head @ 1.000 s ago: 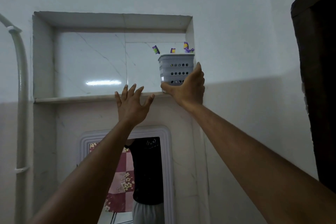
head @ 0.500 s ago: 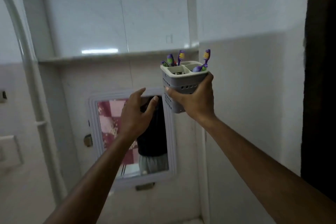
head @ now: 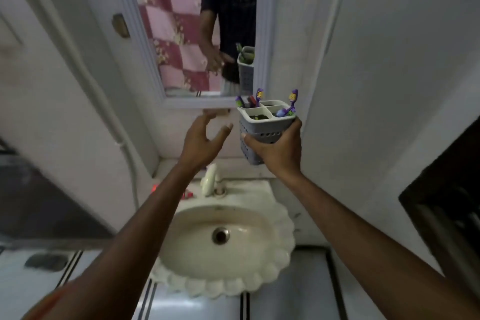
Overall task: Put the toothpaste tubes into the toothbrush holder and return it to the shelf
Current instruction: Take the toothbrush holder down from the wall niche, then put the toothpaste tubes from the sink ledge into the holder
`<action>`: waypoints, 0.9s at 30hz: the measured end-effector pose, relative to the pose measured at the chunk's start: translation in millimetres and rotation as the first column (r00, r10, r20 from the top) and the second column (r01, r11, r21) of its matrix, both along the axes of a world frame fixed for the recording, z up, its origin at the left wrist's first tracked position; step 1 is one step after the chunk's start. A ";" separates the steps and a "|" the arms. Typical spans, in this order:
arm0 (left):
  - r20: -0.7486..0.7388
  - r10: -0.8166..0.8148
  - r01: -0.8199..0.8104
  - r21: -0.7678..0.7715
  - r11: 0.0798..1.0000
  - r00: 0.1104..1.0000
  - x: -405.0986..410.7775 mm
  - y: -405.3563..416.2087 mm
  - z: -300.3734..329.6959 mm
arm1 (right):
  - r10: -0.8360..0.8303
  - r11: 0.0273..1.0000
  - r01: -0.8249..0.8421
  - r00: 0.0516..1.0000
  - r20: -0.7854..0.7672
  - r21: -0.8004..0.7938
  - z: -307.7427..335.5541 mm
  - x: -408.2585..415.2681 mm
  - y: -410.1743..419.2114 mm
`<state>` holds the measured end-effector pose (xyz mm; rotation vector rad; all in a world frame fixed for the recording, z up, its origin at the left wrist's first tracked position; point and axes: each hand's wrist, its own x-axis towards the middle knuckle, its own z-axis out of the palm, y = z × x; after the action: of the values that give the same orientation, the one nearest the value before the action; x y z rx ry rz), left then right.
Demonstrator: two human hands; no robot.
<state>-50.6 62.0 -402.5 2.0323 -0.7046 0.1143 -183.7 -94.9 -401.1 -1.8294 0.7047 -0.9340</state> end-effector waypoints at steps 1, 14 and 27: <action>-0.048 0.012 -0.012 0.003 1.000 0.999 -5.1 3.7 -15.8 | 0.011 1.000 -0.011 0.999 -0.031 0.012 -17.5 -1.8 0.5; -0.300 0.322 -0.290 0.148 0.946 0.898 -2.0 91.4 -170.0 | 0.120 0.977 -0.054 0.937 -0.329 0.205 -167.2 6.1 13.3; -0.101 -0.051 0.112 0.837 0.535 0.994 102.9 121.7 -207.2 | -0.007 0.972 0.094 0.929 -0.371 0.217 -208.2 49.9 45.7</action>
<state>52.2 183.7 -609.8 2.9111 -0.9202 -0.4512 -133.9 -49.2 -609.2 -1.7983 1.0518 -0.5135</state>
